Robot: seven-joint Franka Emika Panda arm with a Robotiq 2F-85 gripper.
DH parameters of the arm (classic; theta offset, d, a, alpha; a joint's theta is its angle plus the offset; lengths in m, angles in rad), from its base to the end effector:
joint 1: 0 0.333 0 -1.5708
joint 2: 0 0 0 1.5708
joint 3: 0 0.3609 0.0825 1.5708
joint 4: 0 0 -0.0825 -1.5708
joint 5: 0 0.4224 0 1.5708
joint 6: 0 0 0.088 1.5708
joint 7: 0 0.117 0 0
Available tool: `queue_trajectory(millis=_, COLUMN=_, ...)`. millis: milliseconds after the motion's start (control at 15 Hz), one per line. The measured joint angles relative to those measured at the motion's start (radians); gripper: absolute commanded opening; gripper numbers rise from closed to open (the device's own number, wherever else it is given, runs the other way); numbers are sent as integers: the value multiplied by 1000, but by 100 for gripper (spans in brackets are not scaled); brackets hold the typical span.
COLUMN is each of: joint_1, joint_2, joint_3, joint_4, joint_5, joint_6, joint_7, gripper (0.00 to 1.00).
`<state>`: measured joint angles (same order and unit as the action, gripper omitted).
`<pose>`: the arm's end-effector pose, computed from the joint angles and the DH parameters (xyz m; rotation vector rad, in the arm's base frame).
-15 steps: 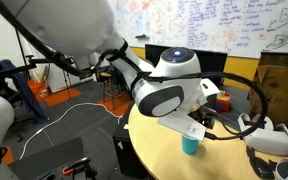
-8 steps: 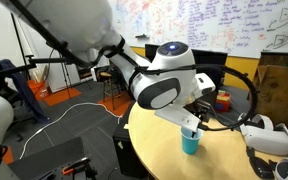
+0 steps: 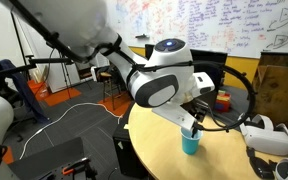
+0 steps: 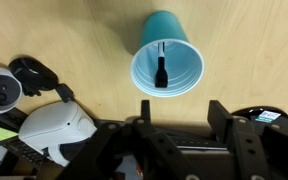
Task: Remove the object from the teal cup then put it on the table
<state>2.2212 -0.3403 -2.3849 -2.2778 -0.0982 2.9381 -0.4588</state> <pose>0.5987 -0.1012 0.2935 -2.9808 -0.4652 -0.6982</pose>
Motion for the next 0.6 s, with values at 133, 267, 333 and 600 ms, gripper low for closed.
queue_trajectory(millis=133, joint_1=-1, joint_2=0, joint_3=0, joint_4=-5, joint_5=0, joint_6=-3, joint_7=14, gripper=64)
queue_trajectory(millis=267, joint_1=-2, joint_2=0, joint_3=-6, joint_4=-12, joint_5=0, joint_6=-7, joint_7=21, gripper=65)
queue_trajectory(millis=333, joint_1=-2, joint_2=0, joint_3=-11, joint_4=-15, joint_5=0, joint_6=-9, joint_7=25, gripper=66)
queue_trajectory(millis=600, joint_1=-2, joint_2=-2, joint_3=-38, joint_4=-22, joint_5=0, joint_6=-19, joint_7=32, gripper=51)
